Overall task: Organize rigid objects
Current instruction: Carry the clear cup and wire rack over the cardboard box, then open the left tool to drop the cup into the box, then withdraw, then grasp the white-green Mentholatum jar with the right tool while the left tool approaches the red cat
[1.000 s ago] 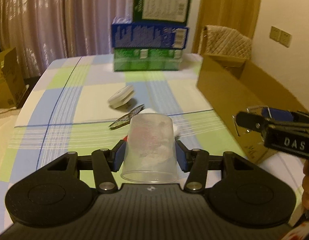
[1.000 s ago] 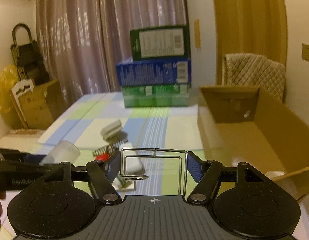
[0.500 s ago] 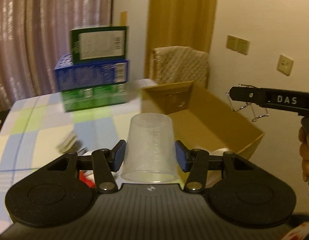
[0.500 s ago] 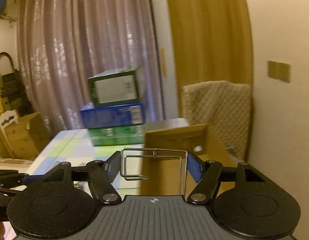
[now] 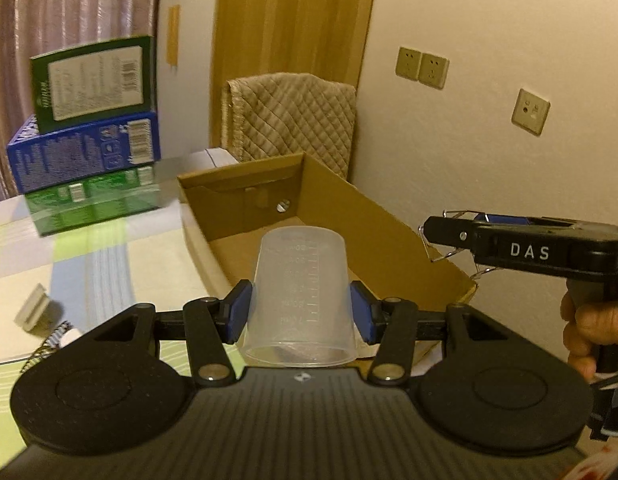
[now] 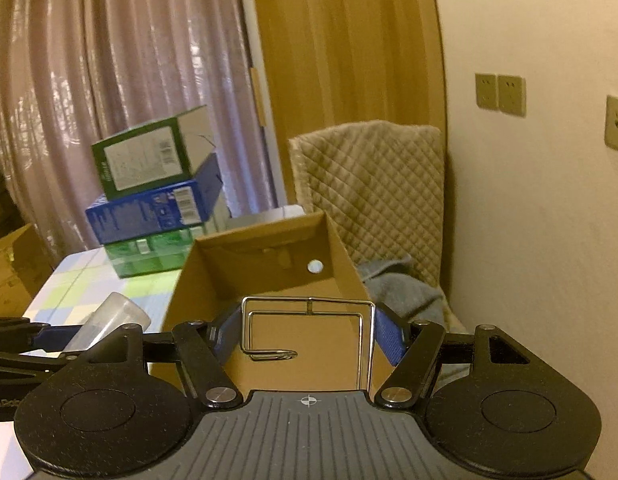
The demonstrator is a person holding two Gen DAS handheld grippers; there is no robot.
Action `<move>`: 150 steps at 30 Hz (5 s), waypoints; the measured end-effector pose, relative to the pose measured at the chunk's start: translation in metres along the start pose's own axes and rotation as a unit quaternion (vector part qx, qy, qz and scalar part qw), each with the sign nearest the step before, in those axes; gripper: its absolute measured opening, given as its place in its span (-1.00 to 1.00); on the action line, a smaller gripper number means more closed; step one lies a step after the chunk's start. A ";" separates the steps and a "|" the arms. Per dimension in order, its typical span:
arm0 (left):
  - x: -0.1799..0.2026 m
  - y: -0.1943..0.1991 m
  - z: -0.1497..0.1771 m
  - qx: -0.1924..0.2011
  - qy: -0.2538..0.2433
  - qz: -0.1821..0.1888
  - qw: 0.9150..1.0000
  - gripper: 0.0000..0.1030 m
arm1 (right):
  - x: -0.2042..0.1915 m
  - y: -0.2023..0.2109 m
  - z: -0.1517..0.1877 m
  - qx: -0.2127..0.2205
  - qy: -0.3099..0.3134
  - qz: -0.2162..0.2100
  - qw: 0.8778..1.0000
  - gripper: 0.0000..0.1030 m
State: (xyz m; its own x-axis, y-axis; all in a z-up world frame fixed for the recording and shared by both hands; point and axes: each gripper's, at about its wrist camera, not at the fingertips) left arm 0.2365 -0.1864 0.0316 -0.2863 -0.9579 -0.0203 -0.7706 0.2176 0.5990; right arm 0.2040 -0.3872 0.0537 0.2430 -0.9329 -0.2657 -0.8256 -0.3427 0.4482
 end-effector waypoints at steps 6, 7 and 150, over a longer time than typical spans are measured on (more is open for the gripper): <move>0.012 -0.023 0.004 -0.014 -0.007 0.010 1.000 -0.08 | 0.022 -0.005 0.006 -0.006 -0.014 0.005 1.000 0.28; 0.014 -0.026 0.005 -0.016 -0.007 0.011 1.000 -0.08 | 0.024 -0.006 0.006 -0.007 -0.016 0.005 1.000 0.28; -0.265 -0.002 0.126 -0.046 0.046 -0.147 0.987 0.11 | -0.216 -0.203 0.133 -0.202 0.219 -0.240 0.924 0.16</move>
State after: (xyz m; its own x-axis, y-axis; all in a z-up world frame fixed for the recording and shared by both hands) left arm 0.2424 0.0904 -0.0655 -0.0016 -0.9910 -0.1337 -0.7560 -0.0863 0.6489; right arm 0.2515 -0.1013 -0.0932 0.7871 -0.5882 -0.1856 -0.3332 -0.6587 0.6745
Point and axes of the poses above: each gripper's, at about its wrist camera, not at the fingertips, and y roughly against the way its jaws point, x to its right, z to its underside, and after that the axes turned 13 degrees about -z, right-handed
